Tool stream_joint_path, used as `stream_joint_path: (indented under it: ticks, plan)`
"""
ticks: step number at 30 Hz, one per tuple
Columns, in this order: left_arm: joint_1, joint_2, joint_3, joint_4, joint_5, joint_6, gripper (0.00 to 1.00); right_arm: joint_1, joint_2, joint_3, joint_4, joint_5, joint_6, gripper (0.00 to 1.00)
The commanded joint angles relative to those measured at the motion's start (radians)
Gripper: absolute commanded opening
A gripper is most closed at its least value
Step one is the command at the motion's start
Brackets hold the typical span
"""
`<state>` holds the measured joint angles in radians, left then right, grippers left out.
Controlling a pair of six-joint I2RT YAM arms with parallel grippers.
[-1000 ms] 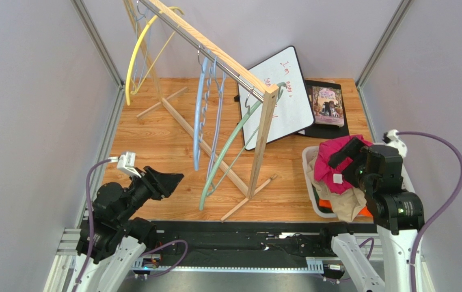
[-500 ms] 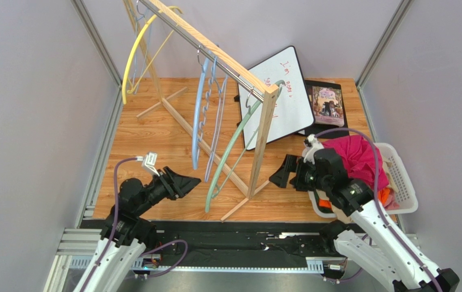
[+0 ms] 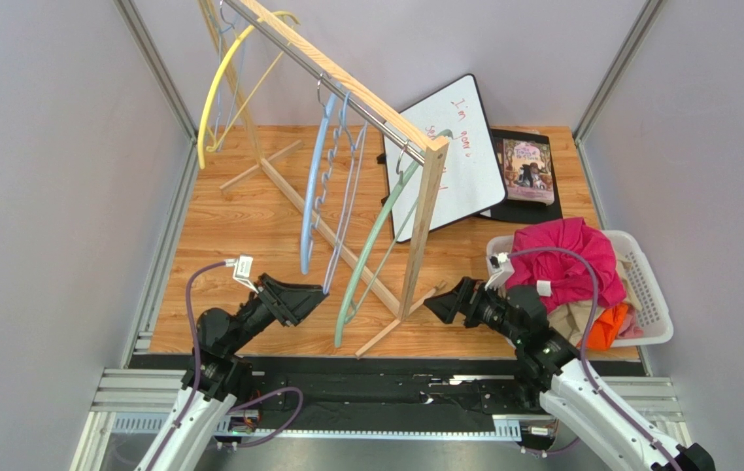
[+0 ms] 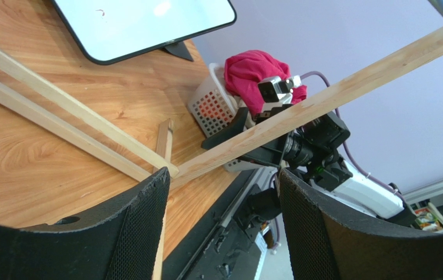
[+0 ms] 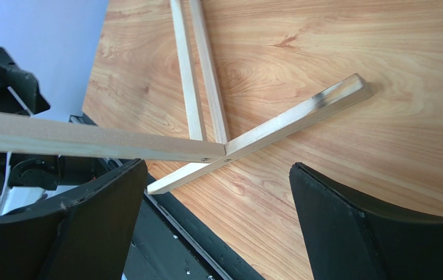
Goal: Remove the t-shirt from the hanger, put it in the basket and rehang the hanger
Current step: Place the tshirt into the basket
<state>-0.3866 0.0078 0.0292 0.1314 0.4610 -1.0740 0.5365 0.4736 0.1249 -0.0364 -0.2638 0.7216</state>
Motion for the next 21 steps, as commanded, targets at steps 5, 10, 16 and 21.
stream_joint_path:
  ticks: [5, 10, 16, 21]
  plan:
    - [-0.001, -0.1, -0.054, -0.099, -0.028, 0.057, 0.73, 0.01, -0.246, -0.206, 0.08, 0.126, 0.134, 1.0]
    - [-0.001, -0.115, -0.052, -0.154, -0.031, 0.057, 0.73, 0.01, -0.469, -0.205, -0.163, 0.173, 0.124, 1.0]
    - [-0.001, -0.117, -0.051, -0.164, -0.033, 0.051, 0.73, 0.01, -0.48, -0.205, -0.174, 0.178, 0.131, 1.0]
    - [-0.001, -0.115, -0.051, -0.167, -0.031, 0.045, 0.73, 0.01, -0.489, -0.205, -0.172, 0.175, 0.125, 1.0]
